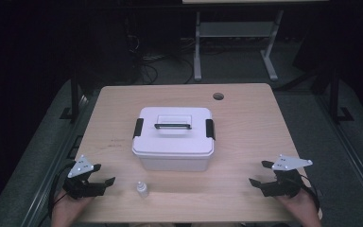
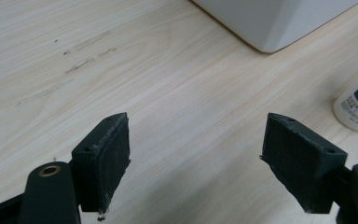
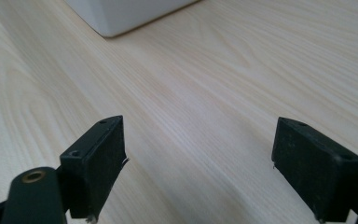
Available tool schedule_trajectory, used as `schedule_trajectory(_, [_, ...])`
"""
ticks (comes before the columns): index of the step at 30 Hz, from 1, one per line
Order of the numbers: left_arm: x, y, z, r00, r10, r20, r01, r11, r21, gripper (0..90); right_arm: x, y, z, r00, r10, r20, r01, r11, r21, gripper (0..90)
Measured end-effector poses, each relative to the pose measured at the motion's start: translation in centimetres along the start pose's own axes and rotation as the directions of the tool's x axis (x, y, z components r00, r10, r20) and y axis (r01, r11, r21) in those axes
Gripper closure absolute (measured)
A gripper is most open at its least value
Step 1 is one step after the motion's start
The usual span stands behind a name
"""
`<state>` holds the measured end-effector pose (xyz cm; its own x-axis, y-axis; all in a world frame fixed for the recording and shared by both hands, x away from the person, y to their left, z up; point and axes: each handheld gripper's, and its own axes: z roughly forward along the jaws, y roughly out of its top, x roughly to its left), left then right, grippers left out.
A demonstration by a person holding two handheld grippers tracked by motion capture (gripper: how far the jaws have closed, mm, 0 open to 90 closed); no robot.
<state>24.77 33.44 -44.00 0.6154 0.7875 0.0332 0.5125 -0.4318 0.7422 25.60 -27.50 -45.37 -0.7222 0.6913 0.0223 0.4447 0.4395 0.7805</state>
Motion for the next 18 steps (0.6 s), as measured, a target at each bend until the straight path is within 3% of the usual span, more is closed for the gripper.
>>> schedule_trajectory(5, [0.3, -0.5, -0.4, 0.9997, -0.026, 0.0, 0.026, 0.9996, -0.014, 22.7, -0.5, 0.8, -0.2, 0.9998, -0.005, -0.021, 0.005, 1.0, 0.005, 16.7])
schedule_trajectory(8, [0.4, -0.5, -0.3, 0.9998, -0.02, 0.001, 0.02, 0.9998, -0.005, 22.7, -0.7, 1.5, -0.3, 0.9994, -0.015, -0.032, 0.015, 1.0, 0.021, 16.5])
schedule_trajectory(18, [0.0, -0.1, 0.0, 0.9994, -0.009, 0.033, 0.009, 0.9998, -0.019, 22.6, -1.0, 6.0, -0.8, 0.9905, -0.1, -0.095, 0.109, 0.99, 0.093, 15.8])
